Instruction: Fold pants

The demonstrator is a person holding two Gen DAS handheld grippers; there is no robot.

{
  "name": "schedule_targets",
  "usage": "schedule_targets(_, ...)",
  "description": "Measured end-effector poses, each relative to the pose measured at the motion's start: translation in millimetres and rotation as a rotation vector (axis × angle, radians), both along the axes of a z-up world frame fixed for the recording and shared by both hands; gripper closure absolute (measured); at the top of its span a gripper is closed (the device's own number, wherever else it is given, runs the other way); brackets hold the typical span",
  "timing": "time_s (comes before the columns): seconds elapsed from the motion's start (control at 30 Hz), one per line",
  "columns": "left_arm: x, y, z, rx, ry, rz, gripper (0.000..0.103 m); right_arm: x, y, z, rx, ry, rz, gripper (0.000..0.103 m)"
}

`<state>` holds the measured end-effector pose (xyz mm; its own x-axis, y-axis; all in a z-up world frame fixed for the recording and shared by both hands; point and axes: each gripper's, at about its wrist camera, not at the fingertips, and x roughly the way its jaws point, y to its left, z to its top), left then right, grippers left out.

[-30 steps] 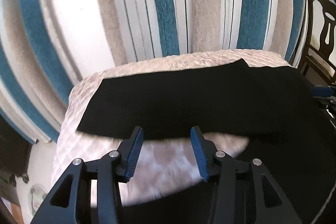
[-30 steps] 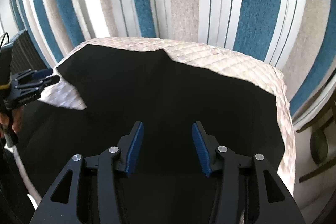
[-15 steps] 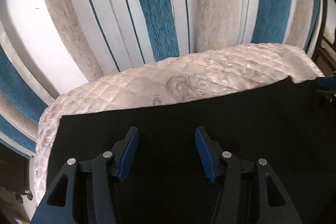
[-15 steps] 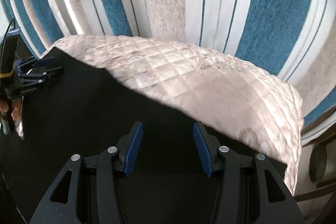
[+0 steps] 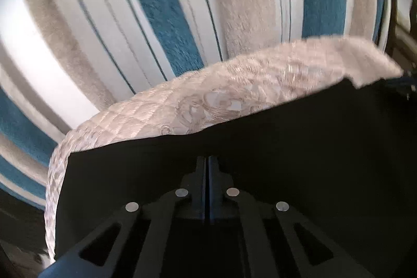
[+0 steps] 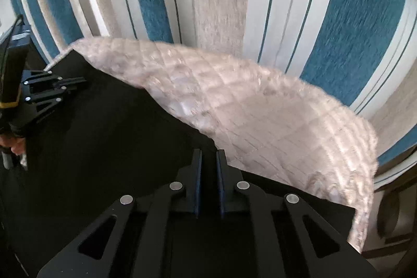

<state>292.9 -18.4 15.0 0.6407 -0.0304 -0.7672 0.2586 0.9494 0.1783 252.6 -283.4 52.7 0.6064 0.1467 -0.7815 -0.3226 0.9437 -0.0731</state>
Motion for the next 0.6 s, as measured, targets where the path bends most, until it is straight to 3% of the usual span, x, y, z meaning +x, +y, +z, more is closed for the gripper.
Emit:
schedule_targets(0.1,-22,16,23,-0.056,-0.048,0.024,0.101,-32,0,30,0.037,-0.068,0.007,0.093)
schedule_targets(0.3,-113,53,72,-0.212,-0.151,0.049,0.101,-136,-3,74,0.158,-0.179,0.037,0.093)
schedule_targets(0.43,-192,73,77,-0.295,-0.17,0.057,0.101,-207,2,61,0.211,-0.17,0.021,0.093)
schedule_targets(0.6,-267,80,39,-0.334,-0.099,0.057,0.1,-277,4,4,0.289,-0.051,-0.06,0.093)
